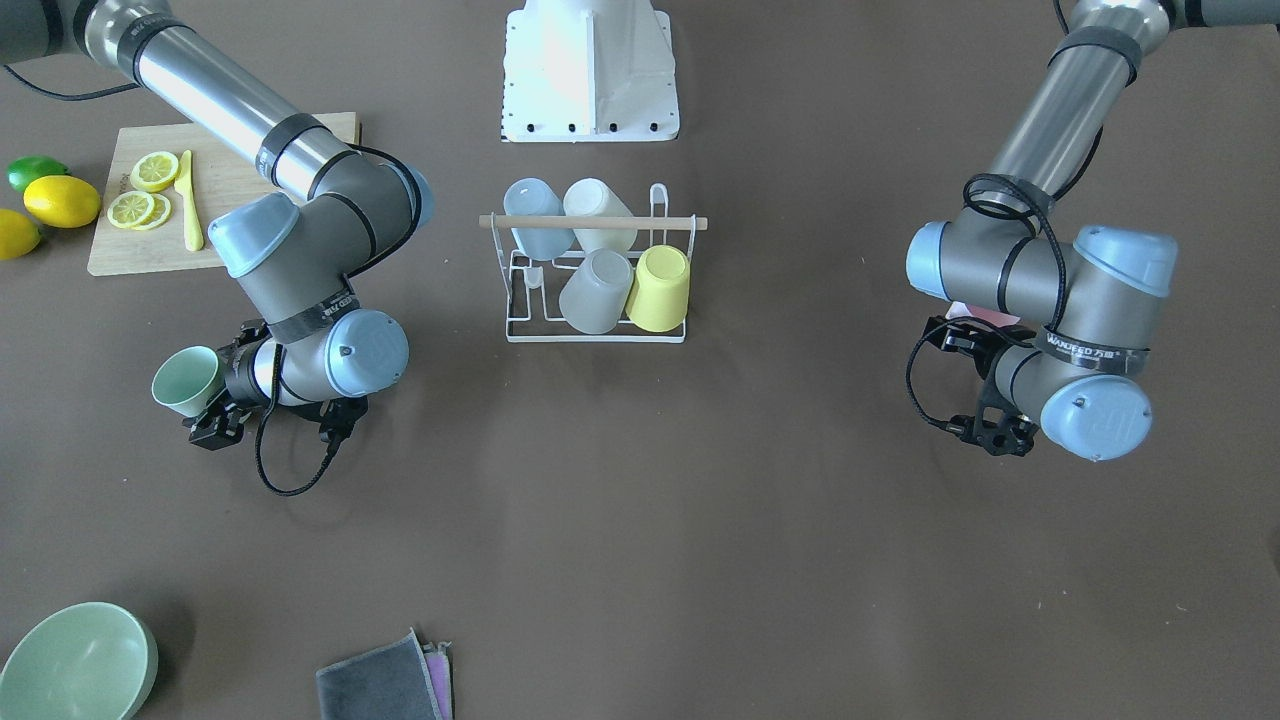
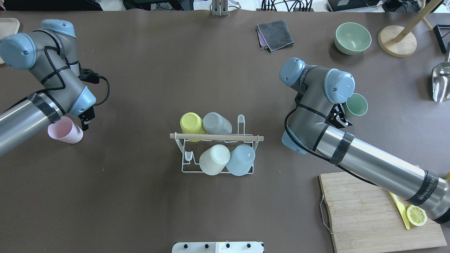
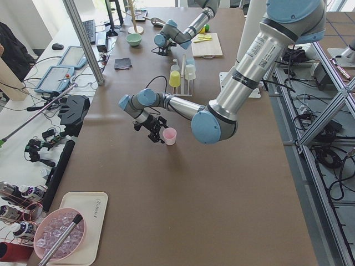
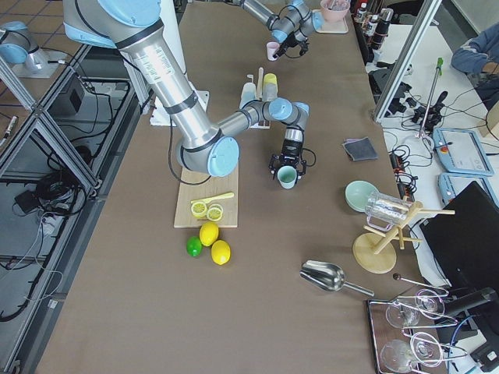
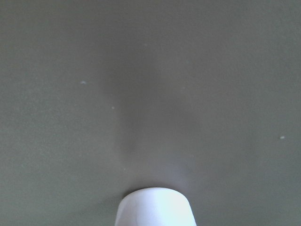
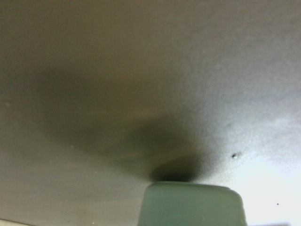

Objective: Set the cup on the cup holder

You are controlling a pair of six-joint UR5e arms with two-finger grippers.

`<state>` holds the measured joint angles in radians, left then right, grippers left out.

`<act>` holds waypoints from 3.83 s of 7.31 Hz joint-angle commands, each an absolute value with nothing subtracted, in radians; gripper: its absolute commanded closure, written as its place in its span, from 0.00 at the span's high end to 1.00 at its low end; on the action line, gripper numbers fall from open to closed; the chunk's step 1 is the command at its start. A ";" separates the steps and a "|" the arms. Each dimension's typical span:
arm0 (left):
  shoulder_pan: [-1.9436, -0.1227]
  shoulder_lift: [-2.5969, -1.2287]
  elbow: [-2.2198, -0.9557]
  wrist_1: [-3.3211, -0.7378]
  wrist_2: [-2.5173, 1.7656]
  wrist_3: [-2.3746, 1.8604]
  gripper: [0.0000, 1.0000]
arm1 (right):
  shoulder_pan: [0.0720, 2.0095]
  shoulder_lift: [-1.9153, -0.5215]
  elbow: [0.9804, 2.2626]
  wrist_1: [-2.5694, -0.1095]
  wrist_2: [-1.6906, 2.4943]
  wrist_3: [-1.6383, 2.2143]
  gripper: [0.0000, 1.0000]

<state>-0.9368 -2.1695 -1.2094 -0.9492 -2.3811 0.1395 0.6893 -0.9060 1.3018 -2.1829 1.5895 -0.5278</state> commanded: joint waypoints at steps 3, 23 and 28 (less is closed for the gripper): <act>-0.936 -2.177 -1.180 -0.946 -2.364 0.176 0.98 | 0.690 -0.916 1.313 -2.183 1.580 -0.528 1.00; -0.900 -2.201 -1.218 -0.703 -2.326 0.258 0.00 | 0.739 -0.933 1.321 -2.143 1.539 -0.639 0.00; -0.989 -2.192 -1.422 -0.607 -2.215 0.344 0.00 | 0.827 -1.000 1.555 -2.120 1.540 -0.761 0.00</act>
<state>-0.9688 -2.1972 -1.3732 -0.6088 -2.2571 0.3438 0.8178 -0.9669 1.4590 -2.1233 1.5395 -0.7555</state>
